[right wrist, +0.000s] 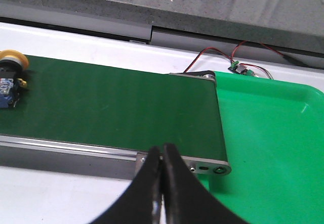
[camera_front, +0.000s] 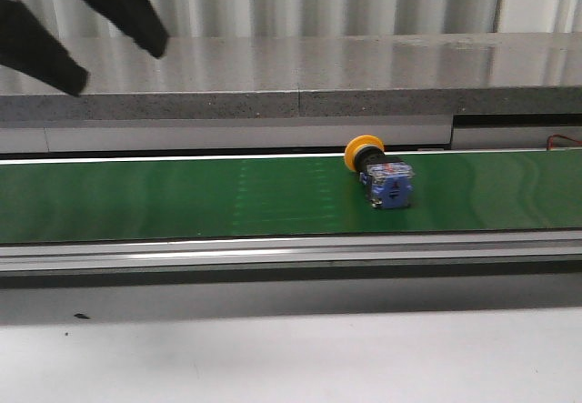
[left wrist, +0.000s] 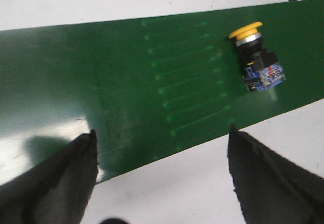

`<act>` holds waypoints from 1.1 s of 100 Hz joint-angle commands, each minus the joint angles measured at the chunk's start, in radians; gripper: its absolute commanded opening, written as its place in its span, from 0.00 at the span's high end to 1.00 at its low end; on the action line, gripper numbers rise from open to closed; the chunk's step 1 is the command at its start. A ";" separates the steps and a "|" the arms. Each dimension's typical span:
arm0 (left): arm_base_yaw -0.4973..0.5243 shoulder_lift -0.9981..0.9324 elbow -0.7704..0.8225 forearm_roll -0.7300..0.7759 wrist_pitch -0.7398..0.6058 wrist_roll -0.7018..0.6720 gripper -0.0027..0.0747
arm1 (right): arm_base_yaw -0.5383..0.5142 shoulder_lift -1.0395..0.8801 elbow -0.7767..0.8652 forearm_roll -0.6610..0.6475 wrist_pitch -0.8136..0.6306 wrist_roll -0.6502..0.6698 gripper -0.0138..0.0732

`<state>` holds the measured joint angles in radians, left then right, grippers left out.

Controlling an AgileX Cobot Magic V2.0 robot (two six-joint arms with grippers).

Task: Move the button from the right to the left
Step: 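Lower the left gripper over the button arriving on the belt, then close the left gripper around the button's blue base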

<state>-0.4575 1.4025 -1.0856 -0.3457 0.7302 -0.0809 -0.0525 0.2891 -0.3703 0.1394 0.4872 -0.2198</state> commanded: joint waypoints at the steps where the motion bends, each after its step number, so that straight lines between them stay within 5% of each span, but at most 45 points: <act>1: -0.035 0.070 -0.125 -0.031 0.014 -0.051 0.31 | -0.001 0.005 -0.028 0.009 -0.074 -0.009 0.92; 57: -0.138 0.513 -0.630 0.022 0.339 -0.267 0.32 | -0.001 0.005 -0.028 0.009 -0.074 -0.009 0.92; 110: -0.185 0.614 -0.710 0.184 0.376 -0.389 0.38 | -0.001 0.005 -0.028 0.009 -0.074 -0.009 0.92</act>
<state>-0.6379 2.0628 -1.7659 -0.1708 1.1168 -0.4517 -0.0525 0.2875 -0.3703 0.1394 0.4872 -0.2198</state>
